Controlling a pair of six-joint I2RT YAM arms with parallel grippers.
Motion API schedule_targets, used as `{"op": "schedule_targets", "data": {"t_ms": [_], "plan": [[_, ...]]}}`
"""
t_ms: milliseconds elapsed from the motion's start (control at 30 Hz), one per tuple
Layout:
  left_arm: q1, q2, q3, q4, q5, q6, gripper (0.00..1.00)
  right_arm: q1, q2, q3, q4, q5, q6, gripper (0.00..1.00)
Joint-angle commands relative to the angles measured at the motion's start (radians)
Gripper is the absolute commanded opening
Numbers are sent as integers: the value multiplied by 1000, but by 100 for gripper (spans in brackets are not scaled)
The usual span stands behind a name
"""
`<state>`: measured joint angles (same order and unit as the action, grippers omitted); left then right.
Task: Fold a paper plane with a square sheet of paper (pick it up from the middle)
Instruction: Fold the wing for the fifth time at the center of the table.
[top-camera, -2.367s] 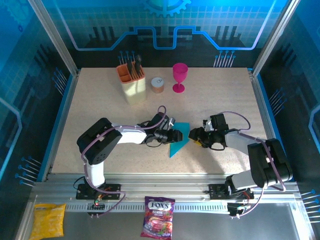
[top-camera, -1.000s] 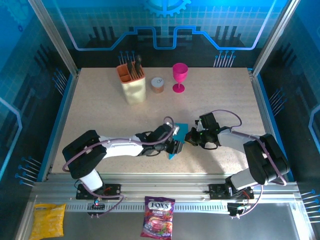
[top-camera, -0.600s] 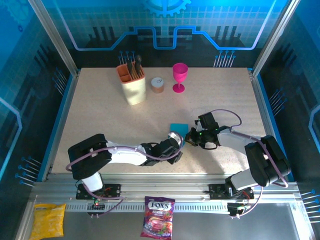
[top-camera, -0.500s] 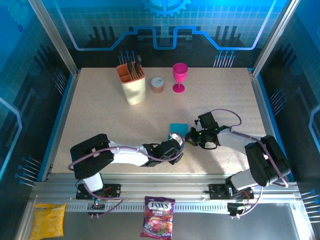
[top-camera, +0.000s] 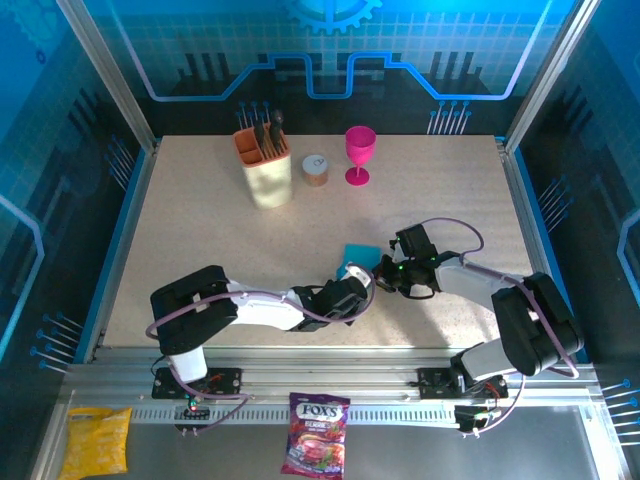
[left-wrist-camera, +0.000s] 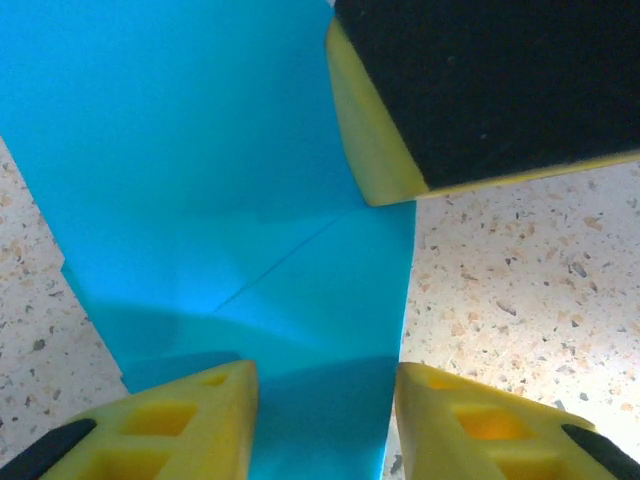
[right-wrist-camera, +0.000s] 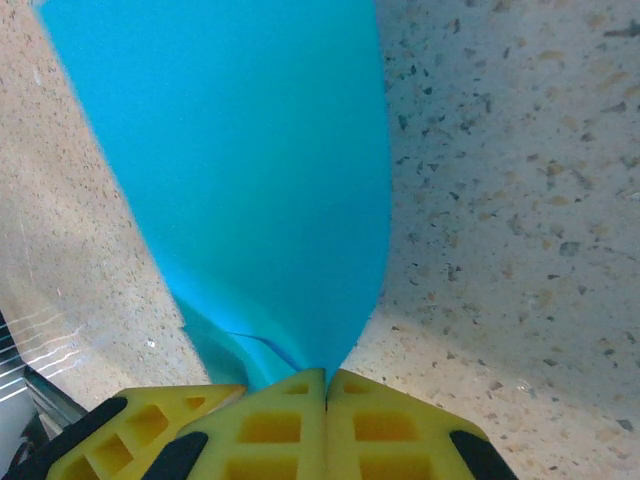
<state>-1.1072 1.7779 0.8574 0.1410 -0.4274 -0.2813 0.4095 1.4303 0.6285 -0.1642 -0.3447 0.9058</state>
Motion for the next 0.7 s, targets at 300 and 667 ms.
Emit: {"op": "schedule_targets", "data": {"t_ms": [300, 667], "plan": [[-4, 41, 8, -18, -32, 12, 18, 32, -51, 33, -43, -10, 21, 0], [-5, 1, -14, -13, -116, 41, 53, 38, -25, 40, -53, 4, 18, 0]]}}
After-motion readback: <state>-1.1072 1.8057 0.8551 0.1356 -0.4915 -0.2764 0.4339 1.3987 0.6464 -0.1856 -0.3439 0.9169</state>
